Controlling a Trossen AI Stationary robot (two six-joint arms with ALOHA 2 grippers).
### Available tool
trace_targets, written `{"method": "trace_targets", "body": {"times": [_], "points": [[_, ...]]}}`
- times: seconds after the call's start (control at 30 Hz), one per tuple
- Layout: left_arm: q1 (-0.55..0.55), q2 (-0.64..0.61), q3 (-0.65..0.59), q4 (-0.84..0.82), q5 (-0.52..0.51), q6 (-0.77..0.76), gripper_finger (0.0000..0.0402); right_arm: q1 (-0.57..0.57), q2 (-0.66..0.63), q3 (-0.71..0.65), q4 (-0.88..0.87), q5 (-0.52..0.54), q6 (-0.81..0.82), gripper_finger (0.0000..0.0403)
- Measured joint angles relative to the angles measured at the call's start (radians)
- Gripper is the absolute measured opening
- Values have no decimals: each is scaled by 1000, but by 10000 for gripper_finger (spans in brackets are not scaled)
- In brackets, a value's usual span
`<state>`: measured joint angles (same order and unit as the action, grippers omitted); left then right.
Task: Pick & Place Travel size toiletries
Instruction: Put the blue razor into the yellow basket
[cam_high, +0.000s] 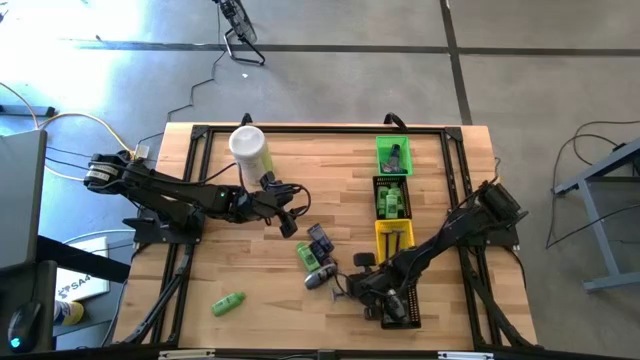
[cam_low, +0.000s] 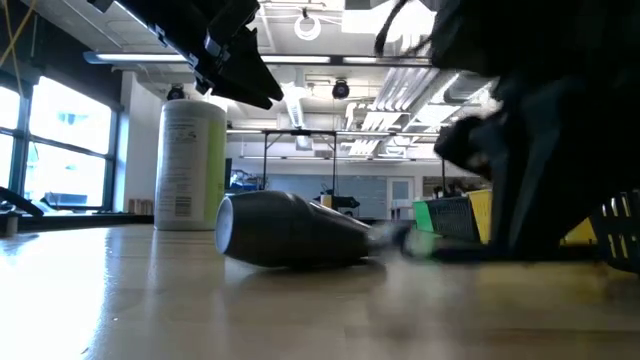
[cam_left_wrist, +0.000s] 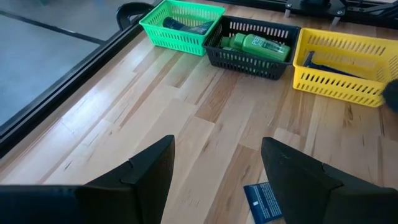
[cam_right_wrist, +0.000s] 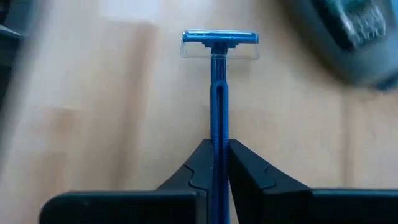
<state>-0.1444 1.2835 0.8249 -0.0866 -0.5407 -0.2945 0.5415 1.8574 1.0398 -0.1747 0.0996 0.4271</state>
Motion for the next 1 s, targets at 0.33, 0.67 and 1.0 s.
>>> {"method": "trace_targets", "body": {"times": [0.33,0.67,1.0], "points": [[0,0,0,-29,0,-3,235,47,-181,6,-99,88,79,23],[0,0,0,-34,0,-16,235,61,-316,5,-437,294,324,23],[0,0,0,-44,0,-26,235,49,-338,6,-765,348,716,24]]}}
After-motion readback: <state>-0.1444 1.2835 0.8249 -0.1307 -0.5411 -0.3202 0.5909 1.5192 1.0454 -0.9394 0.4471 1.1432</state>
